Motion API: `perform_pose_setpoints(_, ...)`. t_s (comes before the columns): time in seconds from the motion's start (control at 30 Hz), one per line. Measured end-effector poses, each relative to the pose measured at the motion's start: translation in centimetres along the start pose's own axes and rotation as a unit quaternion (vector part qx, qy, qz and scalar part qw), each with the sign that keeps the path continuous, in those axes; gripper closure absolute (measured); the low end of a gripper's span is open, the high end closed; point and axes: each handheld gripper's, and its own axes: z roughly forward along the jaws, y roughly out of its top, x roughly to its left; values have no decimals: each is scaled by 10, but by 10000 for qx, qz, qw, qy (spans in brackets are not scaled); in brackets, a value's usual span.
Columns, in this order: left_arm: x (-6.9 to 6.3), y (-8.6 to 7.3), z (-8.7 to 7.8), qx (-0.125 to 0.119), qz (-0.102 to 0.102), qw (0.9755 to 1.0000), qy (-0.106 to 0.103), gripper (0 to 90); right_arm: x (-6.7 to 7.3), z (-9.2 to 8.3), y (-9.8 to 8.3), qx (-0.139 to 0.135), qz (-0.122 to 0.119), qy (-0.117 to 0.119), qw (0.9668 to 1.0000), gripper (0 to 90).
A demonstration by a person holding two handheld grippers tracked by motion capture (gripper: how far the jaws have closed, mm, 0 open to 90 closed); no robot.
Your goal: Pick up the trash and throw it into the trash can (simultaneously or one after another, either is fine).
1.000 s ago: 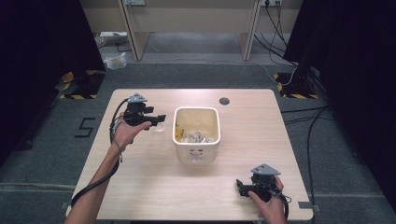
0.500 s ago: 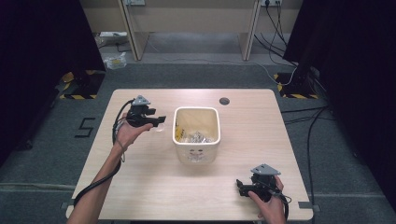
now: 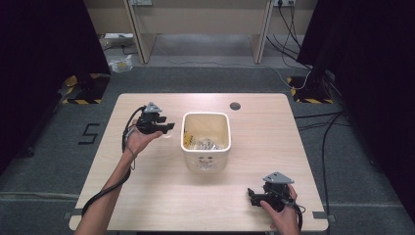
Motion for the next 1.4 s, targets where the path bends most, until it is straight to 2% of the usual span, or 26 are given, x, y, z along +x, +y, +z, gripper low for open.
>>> perform_pose_setpoints(0.17,3,-4,4,41,-29,10000,34,554,0,0,0,-1,-1,-1,10000,43)
perform_pose_setpoints(0.37,5,-8,7,46,47,10000,53,655,0,0,0,0,-2,-4,10000,43)
perform_pose_setpoints(0.5,6,-11,15,185,169,9996,121,700,0,0,0,-1,-2,-3,10000,43)
perform_pose_setpoints(0.67,4,-13,15,176,193,9996,134,787,0,0,0,-1,-3,-3,10000,43)
perform_pose_setpoints(0.8,2,-10,10,115,226,9996,151,812,0,0,0,-1,-2,-3,10000,43)
perform_pose_setpoints(1.03,1,-3,-5,-29,122,9998,122,824,0,0,0,-1,-2,-4,10000,43)
perform_pose_setpoints(1.17,-2,1,-19,-88,41,10000,4,824,0,0,0,-1,-2,-4,10000,43)
perform_pose_setpoints(1.4,-5,8,-43,-213,65,9997,-110,823,0,0,0,0,-3,-3,10000,43)
